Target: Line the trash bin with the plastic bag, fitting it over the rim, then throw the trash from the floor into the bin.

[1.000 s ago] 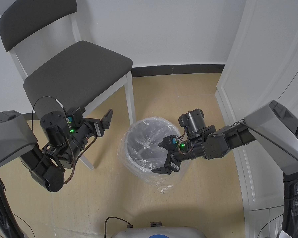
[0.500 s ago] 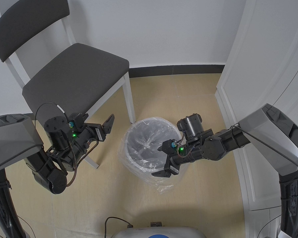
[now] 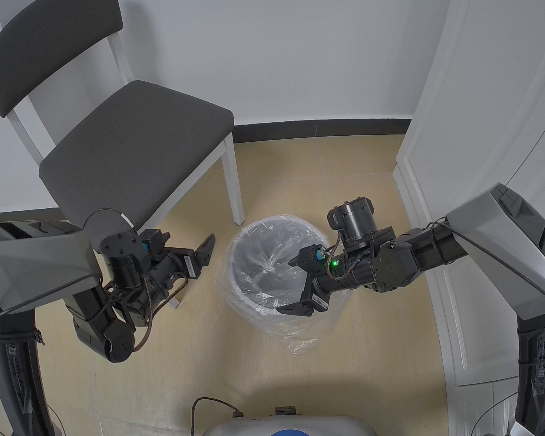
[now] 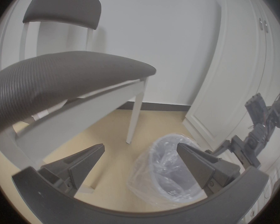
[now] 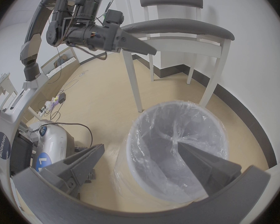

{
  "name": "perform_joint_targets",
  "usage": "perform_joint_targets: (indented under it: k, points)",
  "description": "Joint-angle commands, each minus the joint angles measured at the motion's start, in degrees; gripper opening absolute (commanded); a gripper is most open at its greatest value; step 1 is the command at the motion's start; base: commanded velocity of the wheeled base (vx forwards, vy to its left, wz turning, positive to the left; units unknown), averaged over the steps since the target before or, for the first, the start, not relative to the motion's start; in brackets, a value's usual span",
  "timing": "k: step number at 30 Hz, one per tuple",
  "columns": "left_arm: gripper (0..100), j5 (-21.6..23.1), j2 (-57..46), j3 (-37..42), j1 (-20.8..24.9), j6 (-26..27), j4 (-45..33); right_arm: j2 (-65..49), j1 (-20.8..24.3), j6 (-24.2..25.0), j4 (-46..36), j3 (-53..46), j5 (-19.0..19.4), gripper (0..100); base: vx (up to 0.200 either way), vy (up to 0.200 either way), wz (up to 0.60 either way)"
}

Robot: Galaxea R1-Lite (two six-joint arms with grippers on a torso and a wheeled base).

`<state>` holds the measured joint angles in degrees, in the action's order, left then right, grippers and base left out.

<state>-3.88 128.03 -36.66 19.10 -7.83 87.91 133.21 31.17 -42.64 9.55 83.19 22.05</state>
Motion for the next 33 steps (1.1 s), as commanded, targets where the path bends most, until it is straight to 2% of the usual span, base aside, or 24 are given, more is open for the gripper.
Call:
perform_joint_targets:
  k: [1,2,4,5,8,12,16,22,33]
  points:
    - [100,0.54,-0.06,1.41,1.38,-0.44,-0.19,-0.40,0.03,-0.07,0.03,-0.04,0.01,100,0.000,0.000,0.00]
    - [100,4.40,-4.54,5.19,4.36,-2.54,-0.19,-0.23,0.03,-0.07,0.03,-0.13,0.01,100,0.000,0.000,0.00]
    - [100,5.46,-5.77,6.07,4.98,-3.16,-0.19,-0.23,-0.06,-0.07,0.03,-0.22,0.01,100,0.000,0.000,0.00]
    - [100,8.27,-10.08,8.09,6.12,-4.83,-0.19,0.12,-0.06,-0.07,0.03,-0.22,0.01,100,0.000,0.000,0.00]
    - [100,10.38,-16.84,9.32,6.12,-6.50,-0.19,0.83,-0.06,-0.07,0.12,-0.04,0.01,100,0.000,0.000,0.00]
    - [100,10.91,-25.02,9.50,4.80,-8.87,-0.28,2.23,0.03,-0.16,0.03,1.10,0.01,100,0.000,0.000,0.00]
    - [100,11.00,-29.15,9.15,1.64,-9.05,-0.28,4.34,0.12,-0.16,0.03,2.24,0.01,100,0.000,0.000,0.00]
    - [100,11.87,-29.06,7.57,-3.28,-9.05,-0.28,6.98,0.21,-0.16,-0.05,4.17,0.01,100,0.000,0.000,0.00]
    - [100,12.05,-28.45,6.77,-5.13,-8.96,-0.28,9.97,0.29,-0.16,-0.58,7.43,0.01,100,0.000,0.000,0.00]
